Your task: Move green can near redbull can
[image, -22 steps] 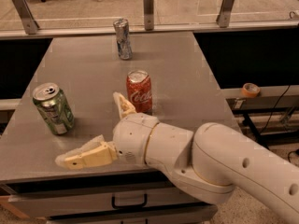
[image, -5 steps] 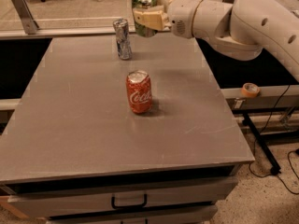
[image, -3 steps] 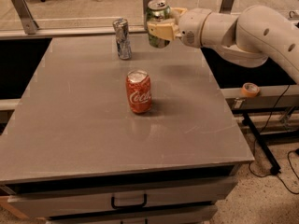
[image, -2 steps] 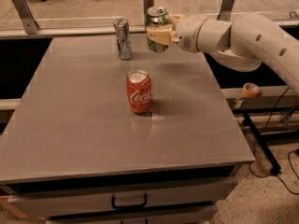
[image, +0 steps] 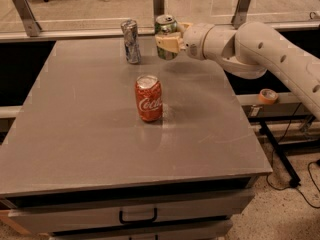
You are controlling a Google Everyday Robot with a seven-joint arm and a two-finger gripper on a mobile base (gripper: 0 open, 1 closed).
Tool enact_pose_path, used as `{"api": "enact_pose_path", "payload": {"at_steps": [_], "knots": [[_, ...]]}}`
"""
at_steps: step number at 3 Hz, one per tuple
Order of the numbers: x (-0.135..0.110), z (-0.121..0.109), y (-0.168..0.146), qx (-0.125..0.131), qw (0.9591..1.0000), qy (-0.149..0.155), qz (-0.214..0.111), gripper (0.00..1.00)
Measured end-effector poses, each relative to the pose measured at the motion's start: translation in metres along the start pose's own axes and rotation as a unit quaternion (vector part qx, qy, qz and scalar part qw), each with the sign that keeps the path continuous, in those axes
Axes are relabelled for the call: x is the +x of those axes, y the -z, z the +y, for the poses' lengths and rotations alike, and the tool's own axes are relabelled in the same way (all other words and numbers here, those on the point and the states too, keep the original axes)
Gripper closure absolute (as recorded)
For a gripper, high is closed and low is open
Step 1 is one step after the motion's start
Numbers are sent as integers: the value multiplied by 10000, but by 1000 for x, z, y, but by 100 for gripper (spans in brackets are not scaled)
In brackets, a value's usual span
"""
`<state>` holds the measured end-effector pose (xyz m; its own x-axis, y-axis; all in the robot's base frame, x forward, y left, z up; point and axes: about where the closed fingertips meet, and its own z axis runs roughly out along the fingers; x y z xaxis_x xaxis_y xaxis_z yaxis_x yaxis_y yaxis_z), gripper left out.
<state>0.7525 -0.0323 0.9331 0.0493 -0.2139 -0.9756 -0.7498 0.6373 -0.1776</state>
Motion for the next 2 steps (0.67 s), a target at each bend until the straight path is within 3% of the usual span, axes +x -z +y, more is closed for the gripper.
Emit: {"api": "enact_pose_path", "payload": {"at_steps": [2], "knots": [[27, 5, -32, -119, 9994, -325, 47, 58]]}}
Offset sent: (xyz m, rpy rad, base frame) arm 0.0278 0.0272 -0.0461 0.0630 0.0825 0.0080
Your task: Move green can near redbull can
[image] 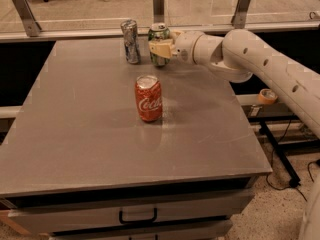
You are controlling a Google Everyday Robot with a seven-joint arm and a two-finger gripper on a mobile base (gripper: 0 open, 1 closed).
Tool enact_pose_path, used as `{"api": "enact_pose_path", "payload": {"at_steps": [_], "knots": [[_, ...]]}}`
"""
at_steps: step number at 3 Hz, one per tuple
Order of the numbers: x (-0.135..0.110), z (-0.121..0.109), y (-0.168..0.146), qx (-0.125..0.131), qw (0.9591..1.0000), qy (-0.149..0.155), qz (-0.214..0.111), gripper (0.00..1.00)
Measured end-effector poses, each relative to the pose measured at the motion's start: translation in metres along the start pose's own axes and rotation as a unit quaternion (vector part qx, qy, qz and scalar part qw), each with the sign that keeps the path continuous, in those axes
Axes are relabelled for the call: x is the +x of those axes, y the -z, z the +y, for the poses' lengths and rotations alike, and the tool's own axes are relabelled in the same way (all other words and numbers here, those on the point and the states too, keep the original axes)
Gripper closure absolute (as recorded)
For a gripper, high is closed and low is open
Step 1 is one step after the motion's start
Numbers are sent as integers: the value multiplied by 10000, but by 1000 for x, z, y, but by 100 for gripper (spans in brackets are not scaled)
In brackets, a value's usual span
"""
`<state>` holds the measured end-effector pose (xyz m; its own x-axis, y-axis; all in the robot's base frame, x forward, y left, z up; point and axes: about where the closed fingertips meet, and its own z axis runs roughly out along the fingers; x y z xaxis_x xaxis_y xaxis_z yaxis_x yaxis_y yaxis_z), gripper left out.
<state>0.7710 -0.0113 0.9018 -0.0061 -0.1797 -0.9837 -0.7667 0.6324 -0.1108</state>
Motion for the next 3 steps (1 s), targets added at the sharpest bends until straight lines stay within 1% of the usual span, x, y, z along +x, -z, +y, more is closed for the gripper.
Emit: {"api": "enact_pose_path", "payload": {"at_steps": [1, 2, 3], "knots": [[6, 4, -9, -21, 9999, -88, -87, 36], [10, 14, -17, -84, 9997, -151, -160, 12], [10, 24, -19, -107, 9997, -152, -183, 0]]}}
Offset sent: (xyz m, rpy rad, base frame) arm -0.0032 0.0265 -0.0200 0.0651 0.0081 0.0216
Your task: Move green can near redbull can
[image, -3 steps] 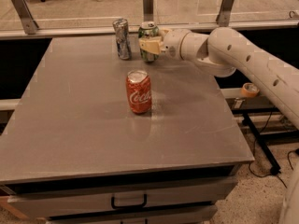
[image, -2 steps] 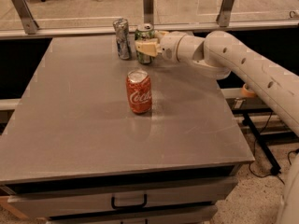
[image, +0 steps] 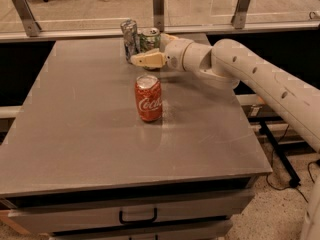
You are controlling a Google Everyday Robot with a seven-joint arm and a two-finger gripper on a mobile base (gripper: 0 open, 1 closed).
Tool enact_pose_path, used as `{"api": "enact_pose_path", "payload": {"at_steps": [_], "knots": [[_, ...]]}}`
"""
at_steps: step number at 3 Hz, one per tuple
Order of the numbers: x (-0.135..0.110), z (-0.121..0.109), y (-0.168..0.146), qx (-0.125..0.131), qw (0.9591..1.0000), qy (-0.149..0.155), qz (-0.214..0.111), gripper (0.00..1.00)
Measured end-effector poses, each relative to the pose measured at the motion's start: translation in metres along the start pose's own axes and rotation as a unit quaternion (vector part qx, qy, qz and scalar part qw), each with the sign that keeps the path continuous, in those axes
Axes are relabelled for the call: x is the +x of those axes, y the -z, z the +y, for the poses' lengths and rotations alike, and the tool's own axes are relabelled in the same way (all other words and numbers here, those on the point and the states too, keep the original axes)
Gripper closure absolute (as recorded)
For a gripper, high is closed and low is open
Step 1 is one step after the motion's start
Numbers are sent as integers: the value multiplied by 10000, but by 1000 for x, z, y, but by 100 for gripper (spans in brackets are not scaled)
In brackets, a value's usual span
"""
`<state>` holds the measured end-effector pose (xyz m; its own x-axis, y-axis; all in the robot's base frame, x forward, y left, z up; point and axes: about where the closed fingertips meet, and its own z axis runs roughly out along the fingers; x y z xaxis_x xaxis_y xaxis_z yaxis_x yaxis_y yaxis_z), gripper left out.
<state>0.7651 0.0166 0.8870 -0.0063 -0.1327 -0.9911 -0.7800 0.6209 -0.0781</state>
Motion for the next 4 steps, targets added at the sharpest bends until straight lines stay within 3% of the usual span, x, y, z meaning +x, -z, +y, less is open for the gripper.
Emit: {"api": "enact_pose_path", "payload": {"at_steps": [1, 3, 4], "knots": [[-17, -2, 17, 198, 9997, 154, -32, 0], [-63, -38, 109, 1012, 9921, 728, 131, 0], [-67, -39, 114, 1048, 9915, 762, 128, 0]]}}
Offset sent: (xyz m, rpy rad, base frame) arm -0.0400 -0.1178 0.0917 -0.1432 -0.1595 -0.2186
